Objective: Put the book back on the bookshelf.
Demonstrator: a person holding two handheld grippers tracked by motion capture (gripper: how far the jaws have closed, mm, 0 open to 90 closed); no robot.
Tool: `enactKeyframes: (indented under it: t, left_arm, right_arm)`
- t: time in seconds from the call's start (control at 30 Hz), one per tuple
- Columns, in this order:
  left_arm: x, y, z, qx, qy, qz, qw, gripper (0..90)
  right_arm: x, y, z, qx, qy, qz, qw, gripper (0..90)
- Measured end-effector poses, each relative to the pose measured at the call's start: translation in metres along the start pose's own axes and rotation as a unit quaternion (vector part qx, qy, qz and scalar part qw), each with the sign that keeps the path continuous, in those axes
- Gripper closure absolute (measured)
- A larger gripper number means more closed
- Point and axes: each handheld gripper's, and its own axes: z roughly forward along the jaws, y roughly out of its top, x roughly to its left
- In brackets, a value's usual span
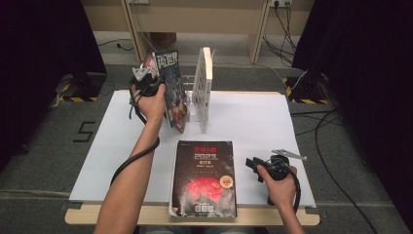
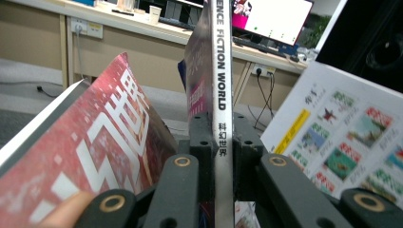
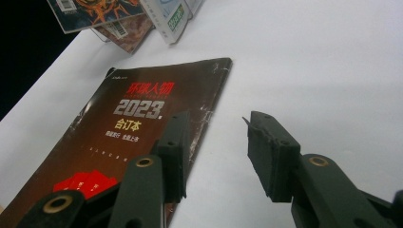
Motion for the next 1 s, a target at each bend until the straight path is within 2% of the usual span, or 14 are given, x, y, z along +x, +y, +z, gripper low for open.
enactKeyframes:
  t: [0.07, 0.1, 0.2, 0.3, 0.37, 0.47, 0.53, 0.6, 0.77, 0.83, 0.9, 0.93, 1.0]
  left_arm:
    - [0.002, 0.0, -0.005, 0.009, 0.002, 0.01, 0.9999, 79.9]
    - [0.004, 0.0, -0.008, 0.015, 0.0, 0.008, 0.9999, 79.1]
    - [0.01, 0.004, -0.017, 0.038, -0.02, 0.004, 0.9991, 77.0]
    - [0.016, 0.014, -0.025, 0.033, -0.042, -0.015, 0.9985, 74.0]
    - [0.017, 0.024, -0.03, 0.025, -0.037, -0.021, 0.9988, 70.9]
    - [0.018, 0.036, -0.031, 0.036, -0.037, -0.038, 0.9979, 67.3]
    - [0.017, 0.041, -0.03, 0.043, -0.03, -0.031, 0.9982, 64.7]
    - [0.016, 0.044, -0.025, 0.06, -0.028, -0.042, 0.9969, 63.1]
    - [0.015, 0.045, -0.007, 0.097, -0.003, -0.047, 0.9942, 62.5]
    - [0.015, 0.044, 0.0, 0.106, 0.002, -0.055, 0.9929, 64.1]
    - [0.015, 0.043, 0.005, 0.118, 0.011, -0.052, 0.9915, 66.8]
    - [0.015, 0.043, 0.007, 0.121, 0.016, -0.052, 0.9912, 70.6]
    - [0.015, 0.043, 0.008, 0.123, 0.019, -0.065, 0.9901, 79.3]
  right_arm:
    - [0.001, 0.0, 0.0, 0.0, 0.001, 0.0, 1.0, 60.2]
    - [0.001, 0.0, 0.0, 0.001, 0.001, -0.001, 1.0, 60.2]
    - [0.002, -0.001, 0.0, 0.002, 0.002, 0.0, 1.0, 60.2]
    - [0.002, 0.0, 0.0, 0.003, 0.004, 0.003, 1.0, 60.2]
    - [0.004, 0.0, 0.0, 0.003, 0.005, 0.002, 1.0, 60.2]
    - [0.006, 0.0, 0.001, 0.005, 0.005, 0.001, 1.0, 60.1]
    - [0.006, 0.0, 0.002, 0.008, 0.008, 0.003, 0.9999, 60.1]
    - [0.006, 0.0, 0.003, 0.01, 0.008, 0.003, 0.9999, 59.9]
    - [0.005, 0.0, 0.002, 0.013, 0.008, 0.006, 0.9999, 59.6]
    - [0.004, 0.0, 0.002, 0.014, 0.008, 0.008, 0.9998, 59.5]
    - [0.002, -0.001, 0.003, 0.017, 0.009, 0.01, 0.9998, 59.5]
    - [0.002, -0.001, 0.003, 0.018, 0.009, 0.013, 0.9997, 59.5]
    - [0.001, -0.002, 0.003, 0.021, 0.01, 0.014, 0.9996, 59.4]
